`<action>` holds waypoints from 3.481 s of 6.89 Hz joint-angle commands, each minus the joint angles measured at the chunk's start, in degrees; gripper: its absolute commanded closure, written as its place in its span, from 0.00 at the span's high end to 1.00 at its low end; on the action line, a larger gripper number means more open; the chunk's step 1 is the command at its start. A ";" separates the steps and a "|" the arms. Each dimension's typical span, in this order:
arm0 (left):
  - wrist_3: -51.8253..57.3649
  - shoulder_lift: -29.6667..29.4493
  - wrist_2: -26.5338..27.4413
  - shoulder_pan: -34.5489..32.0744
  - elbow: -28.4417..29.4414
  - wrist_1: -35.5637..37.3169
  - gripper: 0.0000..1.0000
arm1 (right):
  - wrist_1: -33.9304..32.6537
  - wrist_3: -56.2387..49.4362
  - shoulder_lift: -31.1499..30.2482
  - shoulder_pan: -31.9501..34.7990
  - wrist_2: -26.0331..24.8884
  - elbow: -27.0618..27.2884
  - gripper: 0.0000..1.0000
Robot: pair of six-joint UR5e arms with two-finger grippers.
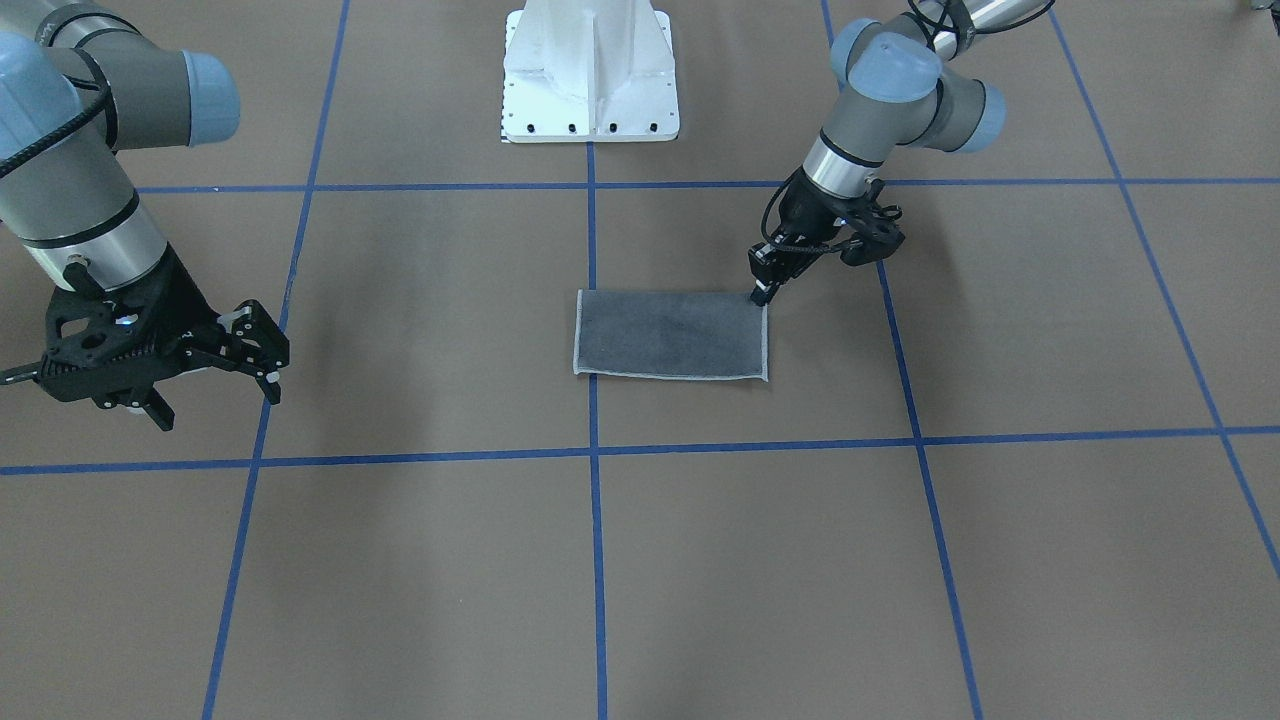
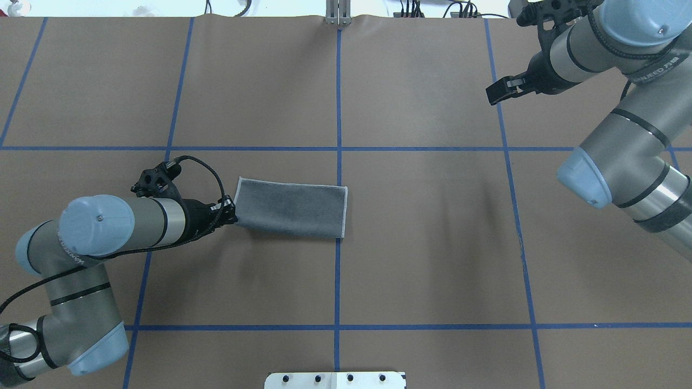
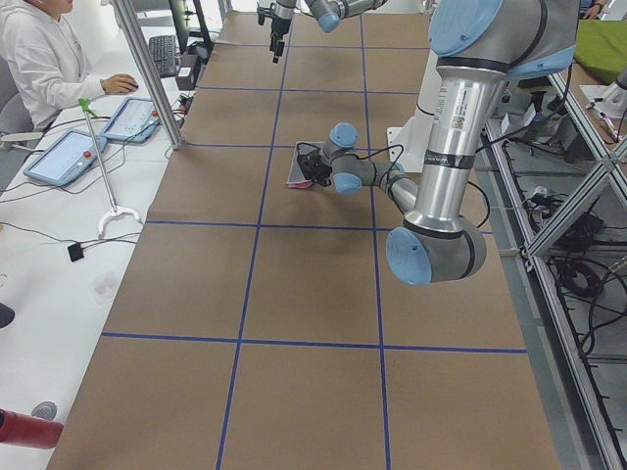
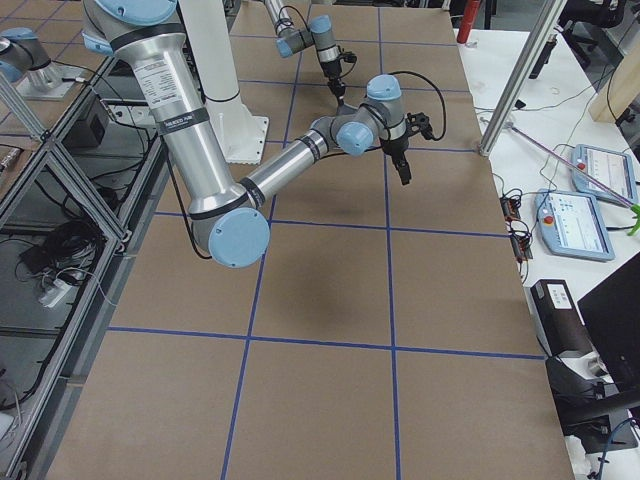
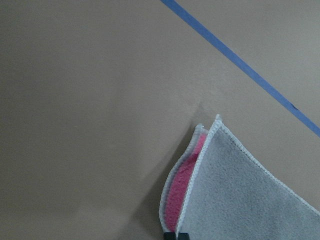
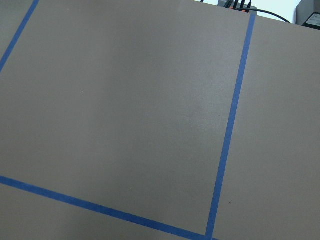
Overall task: Fold towel twice with both arms
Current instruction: 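Lift and fold the held end with the left gripper over the strip's other end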
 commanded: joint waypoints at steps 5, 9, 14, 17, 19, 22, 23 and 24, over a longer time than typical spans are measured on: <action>-0.04 -6.22 2.62 1.36 1.07 -0.16 0.00 | 0.00 1.14 0.09 0.09 0.00 0.18 1.00; -0.12 -14.31 4.46 3.72 1.16 7.92 0.00 | 0.00 1.49 0.01 0.09 0.00 0.44 1.00; -0.83 -21.96 7.10 5.05 6.78 9.25 0.00 | 0.00 1.49 0.01 0.09 0.00 0.44 1.00; -0.21 -21.96 7.36 6.27 7.48 9.16 0.00 | 0.00 1.49 0.01 0.09 0.00 0.44 1.00; -0.21 -22.49 8.41 6.98 7.48 9.16 0.00 | 0.00 1.49 0.01 0.18 0.00 0.35 1.00; -0.30 -22.67 8.50 7.51 7.75 9.16 0.00 | 0.00 1.49 0.01 0.18 0.00 0.44 1.00; -0.65 -23.10 8.59 7.51 8.18 9.16 0.00 | 0.00 1.49 0.01 0.18 0.00 0.35 1.00; -0.74 -23.11 9.55 7.51 8.62 9.16 0.00 | 0.00 1.49 0.01 0.18 0.00 0.44 1.00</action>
